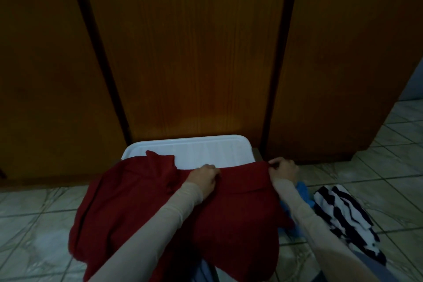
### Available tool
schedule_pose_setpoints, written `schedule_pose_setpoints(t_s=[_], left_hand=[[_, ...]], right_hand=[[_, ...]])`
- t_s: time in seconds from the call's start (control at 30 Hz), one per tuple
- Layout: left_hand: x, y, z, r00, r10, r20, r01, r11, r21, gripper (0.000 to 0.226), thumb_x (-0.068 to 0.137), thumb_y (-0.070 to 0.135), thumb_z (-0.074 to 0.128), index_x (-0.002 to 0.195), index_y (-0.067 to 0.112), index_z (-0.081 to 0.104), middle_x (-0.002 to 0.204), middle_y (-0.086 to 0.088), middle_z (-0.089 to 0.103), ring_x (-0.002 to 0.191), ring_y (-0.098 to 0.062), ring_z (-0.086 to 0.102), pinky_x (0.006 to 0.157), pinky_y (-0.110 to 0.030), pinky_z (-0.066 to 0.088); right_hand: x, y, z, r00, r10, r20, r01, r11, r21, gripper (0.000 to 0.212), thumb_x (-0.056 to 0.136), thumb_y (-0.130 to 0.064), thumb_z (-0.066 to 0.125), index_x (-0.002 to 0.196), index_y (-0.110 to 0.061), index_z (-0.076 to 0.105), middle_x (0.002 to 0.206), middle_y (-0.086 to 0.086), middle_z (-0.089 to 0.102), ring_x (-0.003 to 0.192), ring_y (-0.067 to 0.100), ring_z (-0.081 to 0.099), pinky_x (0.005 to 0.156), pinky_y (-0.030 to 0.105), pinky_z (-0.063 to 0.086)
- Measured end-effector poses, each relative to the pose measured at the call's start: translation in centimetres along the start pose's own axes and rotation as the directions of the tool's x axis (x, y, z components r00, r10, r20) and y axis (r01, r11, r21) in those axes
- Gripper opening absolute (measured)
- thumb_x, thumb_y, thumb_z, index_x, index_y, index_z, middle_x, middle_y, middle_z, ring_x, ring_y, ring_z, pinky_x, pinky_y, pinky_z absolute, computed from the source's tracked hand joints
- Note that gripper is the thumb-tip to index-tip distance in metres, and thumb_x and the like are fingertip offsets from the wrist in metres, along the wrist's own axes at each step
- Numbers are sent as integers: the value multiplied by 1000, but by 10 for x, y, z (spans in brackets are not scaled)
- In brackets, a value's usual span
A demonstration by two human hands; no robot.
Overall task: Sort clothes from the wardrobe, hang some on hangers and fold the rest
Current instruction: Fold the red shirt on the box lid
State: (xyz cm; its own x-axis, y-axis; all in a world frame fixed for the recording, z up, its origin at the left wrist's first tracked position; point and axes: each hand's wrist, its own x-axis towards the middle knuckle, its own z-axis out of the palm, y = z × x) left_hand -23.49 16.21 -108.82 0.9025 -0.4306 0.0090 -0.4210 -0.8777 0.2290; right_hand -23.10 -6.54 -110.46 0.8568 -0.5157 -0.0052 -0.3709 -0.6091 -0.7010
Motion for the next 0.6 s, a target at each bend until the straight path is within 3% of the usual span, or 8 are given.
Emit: schedule_pose_setpoints(t_s=[0.13, 0.27, 0.4, 0.5, 0.6], left_hand=[[-18, -39, -25, 964, -95, -247, 109, 993, 42, 34, 90, 6, 42, 120, 16, 56, 120, -4, 55, 111, -20, 52, 91, -29, 40], [-46, -81, -38, 899, -271, -343, 256, 962, -90, 27, 92, 9, 45, 115, 13, 59, 118, -4, 57, 109, -21, 54, 88, -30, 44], [-75, -117, -42, 861, -430, -272, 361, 893, -268, 21, 88, 4, 47, 92, 17, 63, 104, -3, 65, 97, -21, 60, 84, -30, 47], [-93, -143, -44, 835, -515, -192, 431, 830, -353, 30, 84, 1, 52, 72, 28, 57, 90, -3, 67, 86, -19, 62, 82, -29, 48], [-107, -164, -41, 777, -619, -116, 491, 711, -504, 33, 84, -8, 47, 71, 21, 56, 73, 0, 61, 71, -14, 56, 64, -18, 44]], right_hand=[[-30, -34, 18, 940, -332, 81, 340, 884, -320, 21, 89, -9, 52, 103, -21, 61, 127, 3, 45, 124, 21, 35, 102, 39, 29], [-54, -65, 53, 857, -370, 358, 484, 817, -314, 18, 93, -21, 49, 107, -21, 59, 119, 2, 50, 121, 19, 39, 100, 38, 29], [-82, -98, 89, 816, -404, 413, 514, 834, -199, 26, 94, -35, 46, 106, -18, 61, 112, 2, 56, 115, 18, 46, 96, 37, 30], [-103, -127, 111, 775, -339, 533, 439, 896, -67, 40, 93, -47, 45, 119, -18, 57, 116, 1, 60, 114, 18, 51, 99, 37, 28], [-120, -154, 129, 764, -224, 605, 313, 949, -44, 65, 86, -63, 46, 133, -18, 46, 129, 2, 56, 125, 22, 47, 109, 41, 20]])
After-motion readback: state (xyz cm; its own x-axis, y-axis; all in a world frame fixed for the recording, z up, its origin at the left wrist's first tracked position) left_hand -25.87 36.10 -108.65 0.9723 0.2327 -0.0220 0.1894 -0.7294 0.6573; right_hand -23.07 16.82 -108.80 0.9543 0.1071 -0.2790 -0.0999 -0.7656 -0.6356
